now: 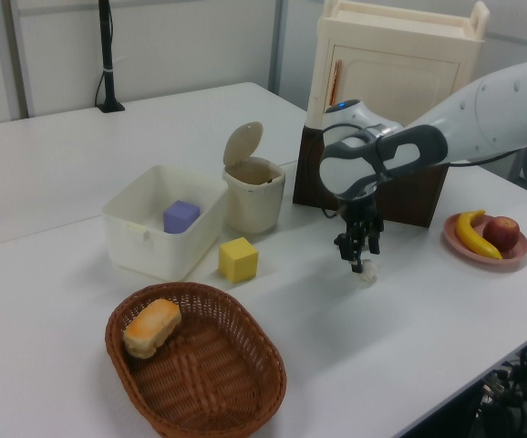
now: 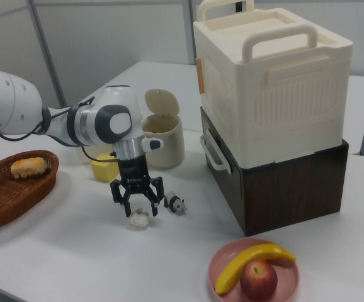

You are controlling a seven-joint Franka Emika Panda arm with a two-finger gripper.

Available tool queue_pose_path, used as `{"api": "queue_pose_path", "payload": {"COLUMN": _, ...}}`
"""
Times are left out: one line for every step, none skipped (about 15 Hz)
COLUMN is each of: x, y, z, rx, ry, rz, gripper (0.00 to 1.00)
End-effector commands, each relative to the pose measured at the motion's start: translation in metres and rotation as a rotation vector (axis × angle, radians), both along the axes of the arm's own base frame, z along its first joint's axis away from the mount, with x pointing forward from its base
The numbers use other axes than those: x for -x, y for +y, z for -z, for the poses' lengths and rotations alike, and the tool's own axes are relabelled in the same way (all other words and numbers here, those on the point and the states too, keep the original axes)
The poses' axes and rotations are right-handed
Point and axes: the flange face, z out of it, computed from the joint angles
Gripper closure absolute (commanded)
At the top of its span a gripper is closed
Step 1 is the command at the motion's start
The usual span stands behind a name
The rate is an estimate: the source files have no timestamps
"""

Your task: Grab it up and put it in the trash

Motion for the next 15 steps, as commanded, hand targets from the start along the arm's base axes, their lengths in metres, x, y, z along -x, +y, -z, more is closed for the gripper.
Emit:
{"api": "queue_pose_path", "payload": {"x": 0.007, "y": 0.005, "z": 0.006, "rx": 0.012, "ry": -0.009, "rz": -0.038, "gripper": 0.23}}
{"api": "queue_pose_path", "payload": {"x": 0.007, "y": 0.005, "z": 0.006, "rx": 0.012, "ry": -0.009, "rz": -0.039, "gripper": 0.31}}
{"api": "queue_pose_path", "payload": {"x": 0.006, "y": 0.007, "z": 0.005, "rx": 0.012, "ry": -0.012, "rz": -0.043, "gripper": 0.44}}
{"api": "queue_pose_path", "payload": {"x": 0.005, "y": 0.006, "z": 0.002, "rx": 0.012, "ry": -0.015, "rz": -0.041, "gripper": 0.54}}
{"api": "queue_pose_path", "payload": {"x": 0.004, "y": 0.007, "z": 0.000, "rx": 0.013, "ry": -0.015, "rz": -0.041, "gripper": 0.62}}
{"api": "queue_pose_path", "payload": {"x": 0.004, "y": 0.007, "z": -0.001, "rx": 0.012, "ry": -0.015, "rz": -0.042, "gripper": 0.70}}
{"api": "queue_pose_path", "payload": {"x": 0.004, "y": 0.007, "z": -0.002, "rx": 0.013, "ry": -0.017, "rz": -0.043, "gripper": 0.79}}
{"api": "queue_pose_path", "payload": {"x": 0.004, "y": 0.007, "z": -0.002, "rx": 0.013, "ry": -0.017, "rz": -0.043, "gripper": 0.82}}
{"api": "queue_pose_path", "payload": {"x": 0.000, "y": 0.007, "z": -0.010, "rx": 0.011, "ry": -0.034, "rz": -0.039, "gripper": 0.82}}
{"api": "queue_pose_path", "payload": {"x": -0.006, "y": 0.007, "z": -0.022, "rx": 0.009, "ry": -0.052, "rz": -0.031, "gripper": 0.82}}
{"api": "queue_pose_path", "payload": {"x": -0.013, "y": 0.009, "z": -0.036, "rx": 0.006, "ry": -0.072, "rz": -0.025, "gripper": 0.82}}
{"api": "queue_pose_path", "payload": {"x": -0.022, "y": 0.012, "z": -0.053, "rx": 0.004, "ry": -0.103, "rz": -0.023, "gripper": 0.82}}
{"api": "queue_pose_path", "payload": {"x": -0.032, "y": 0.015, "z": -0.069, "rx": -0.016, "ry": -0.143, "rz": -0.010, "gripper": 0.82}}
{"api": "queue_pose_path", "payload": {"x": -0.038, "y": 0.021, "z": -0.083, "rx": -0.049, "ry": -0.179, "rz": 0.011, "gripper": 0.82}}
{"api": "queue_pose_path", "payload": {"x": -0.044, "y": 0.029, "z": -0.094, "rx": -0.075, "ry": -0.213, "rz": 0.020, "gripper": 0.82}}
